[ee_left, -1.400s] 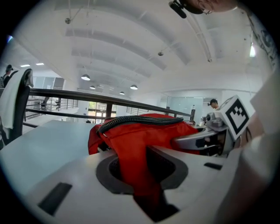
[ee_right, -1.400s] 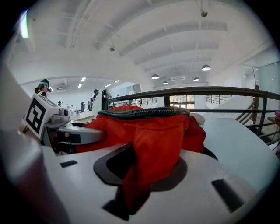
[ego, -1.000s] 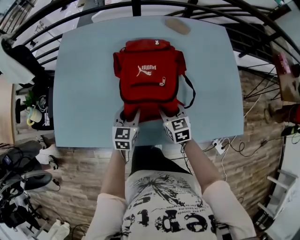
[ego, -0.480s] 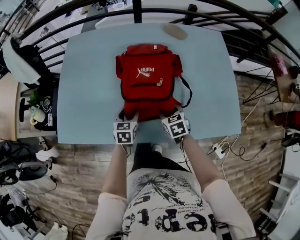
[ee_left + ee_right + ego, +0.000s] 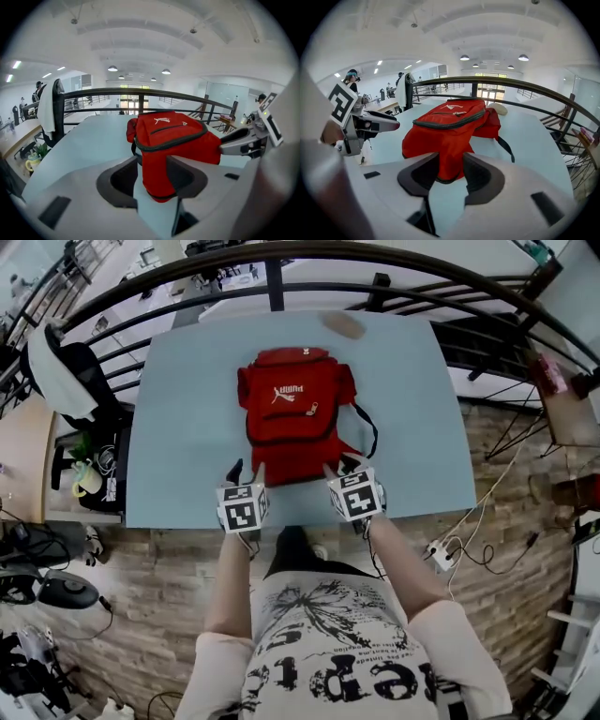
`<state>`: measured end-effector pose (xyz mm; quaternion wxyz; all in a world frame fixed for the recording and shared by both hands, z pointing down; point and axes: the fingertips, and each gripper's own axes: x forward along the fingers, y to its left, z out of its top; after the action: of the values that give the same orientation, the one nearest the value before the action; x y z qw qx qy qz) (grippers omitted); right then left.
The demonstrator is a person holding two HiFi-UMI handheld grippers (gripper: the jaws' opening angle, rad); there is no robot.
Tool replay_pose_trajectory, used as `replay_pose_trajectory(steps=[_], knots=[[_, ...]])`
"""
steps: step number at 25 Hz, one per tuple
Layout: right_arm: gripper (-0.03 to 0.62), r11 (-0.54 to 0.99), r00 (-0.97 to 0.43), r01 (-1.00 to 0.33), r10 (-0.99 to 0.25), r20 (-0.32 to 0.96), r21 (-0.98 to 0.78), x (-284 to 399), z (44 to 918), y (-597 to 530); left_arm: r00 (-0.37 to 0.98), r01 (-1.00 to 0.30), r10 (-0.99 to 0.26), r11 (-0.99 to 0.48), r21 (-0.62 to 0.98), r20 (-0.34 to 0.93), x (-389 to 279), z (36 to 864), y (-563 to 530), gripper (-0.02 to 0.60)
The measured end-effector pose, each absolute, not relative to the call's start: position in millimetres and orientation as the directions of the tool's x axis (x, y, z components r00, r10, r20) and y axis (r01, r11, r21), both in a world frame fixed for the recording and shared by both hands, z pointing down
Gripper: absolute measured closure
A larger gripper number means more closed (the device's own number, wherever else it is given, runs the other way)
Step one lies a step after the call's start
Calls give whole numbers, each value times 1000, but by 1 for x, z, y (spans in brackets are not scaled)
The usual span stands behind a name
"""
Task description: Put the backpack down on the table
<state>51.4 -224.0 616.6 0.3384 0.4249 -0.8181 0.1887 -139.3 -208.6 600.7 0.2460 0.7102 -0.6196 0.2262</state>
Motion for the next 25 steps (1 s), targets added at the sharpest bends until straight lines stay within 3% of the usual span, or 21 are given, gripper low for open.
replay_pose_trajectory(steps=[3, 5, 10, 19, 25], knots=[[473, 552, -405, -834, -612, 679, 0, 55, 591, -223, 133, -991, -809, -94, 97, 573, -140, 571, -203, 500], [497, 546, -408, -838, -659, 632, 29, 57, 568, -225, 161, -986, -835, -116, 118, 527, -135, 552, -199, 531], [598, 512, -419, -857, -760, 497, 60, 61, 511, -234, 204, -979, -887, -182, 92, 414, -122, 504, -198, 552], [600, 518, -510, -855, -850, 136, 31, 63, 396, -225, 289, -954, -952, -296, -54, 101, -98, 399, -189, 559], [601, 508, -519, -849, -853, -51, 147, 66, 352, -207, 362, -929, -927, -351, -115, -95, -84, 347, -180, 560]])
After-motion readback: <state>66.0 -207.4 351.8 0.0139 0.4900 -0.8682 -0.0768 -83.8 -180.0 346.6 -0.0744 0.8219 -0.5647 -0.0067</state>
